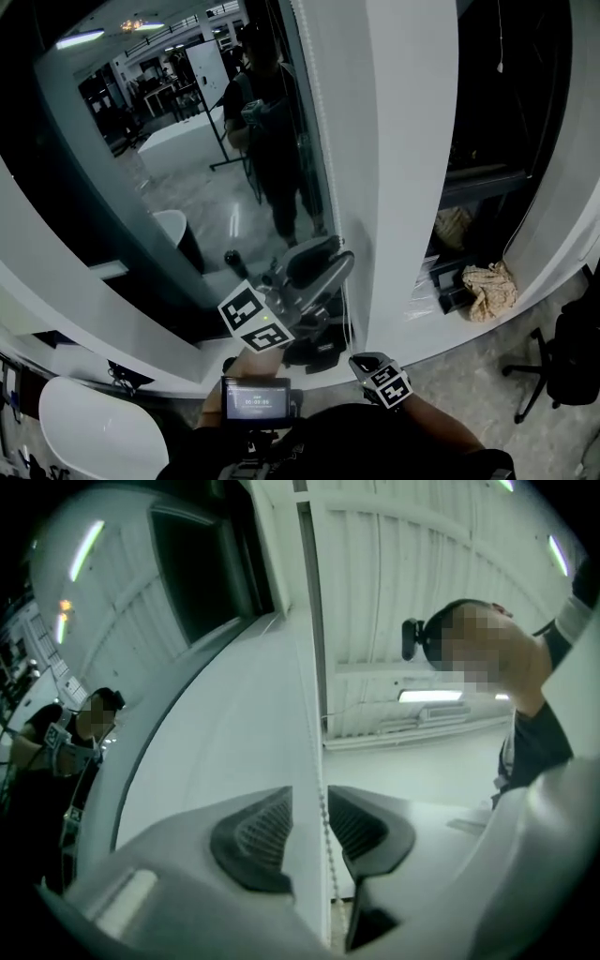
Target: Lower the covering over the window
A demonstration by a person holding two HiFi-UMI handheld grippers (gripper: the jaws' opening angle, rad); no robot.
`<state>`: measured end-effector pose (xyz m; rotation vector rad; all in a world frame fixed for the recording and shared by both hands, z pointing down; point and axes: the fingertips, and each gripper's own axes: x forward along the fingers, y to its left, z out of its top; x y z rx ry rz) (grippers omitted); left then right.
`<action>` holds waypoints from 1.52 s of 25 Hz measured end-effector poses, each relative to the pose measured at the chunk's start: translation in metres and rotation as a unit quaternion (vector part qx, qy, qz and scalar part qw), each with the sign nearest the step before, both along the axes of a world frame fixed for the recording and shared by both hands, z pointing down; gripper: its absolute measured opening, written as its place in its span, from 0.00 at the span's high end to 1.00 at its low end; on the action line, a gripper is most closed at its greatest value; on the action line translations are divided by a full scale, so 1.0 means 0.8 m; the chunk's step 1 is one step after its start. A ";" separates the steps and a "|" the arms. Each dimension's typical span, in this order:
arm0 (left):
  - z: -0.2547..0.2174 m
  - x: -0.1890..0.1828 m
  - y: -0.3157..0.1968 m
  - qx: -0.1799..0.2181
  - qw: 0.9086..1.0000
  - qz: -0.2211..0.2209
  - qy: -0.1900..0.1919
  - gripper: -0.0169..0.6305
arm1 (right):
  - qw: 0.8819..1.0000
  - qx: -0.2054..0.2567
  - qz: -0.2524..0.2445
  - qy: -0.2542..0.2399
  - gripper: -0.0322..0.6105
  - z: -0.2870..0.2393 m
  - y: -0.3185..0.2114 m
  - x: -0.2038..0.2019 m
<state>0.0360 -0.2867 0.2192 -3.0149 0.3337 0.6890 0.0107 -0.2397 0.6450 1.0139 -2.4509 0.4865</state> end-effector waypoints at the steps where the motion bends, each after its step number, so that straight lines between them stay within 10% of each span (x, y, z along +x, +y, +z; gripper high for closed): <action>1: -0.008 0.002 0.000 0.005 1.000 0.002 0.006 0.80 | 1.000 0.000 0.001 -0.001 0.94 0.000 0.000 0.002; 9: -0.014 0.006 -0.010 -0.028 0.999 0.017 0.024 0.96 | 1.000 -0.017 0.023 0.002 0.94 0.008 0.002 0.025; 17: 0.119 0.007 -0.049 -0.073 0.990 -0.072 -0.097 0.96 | 0.990 -0.020 0.109 -0.091 0.82 -0.021 -0.001 0.075; 23: 0.325 0.017 -0.049 -0.197 0.953 -0.088 -0.215 0.96 | 0.957 0.091 0.142 -0.236 0.84 -0.183 -0.022 0.106; 30: 0.485 0.023 0.036 -0.278 0.904 -0.037 -0.322 0.96 | 0.925 0.265 0.089 -0.258 0.82 -0.402 -0.021 0.083; 38: 0.512 0.023 0.069 -0.312 0.894 -0.010 -0.321 0.96 | 0.900 0.358 0.049 -0.243 0.76 -0.554 -0.032 0.052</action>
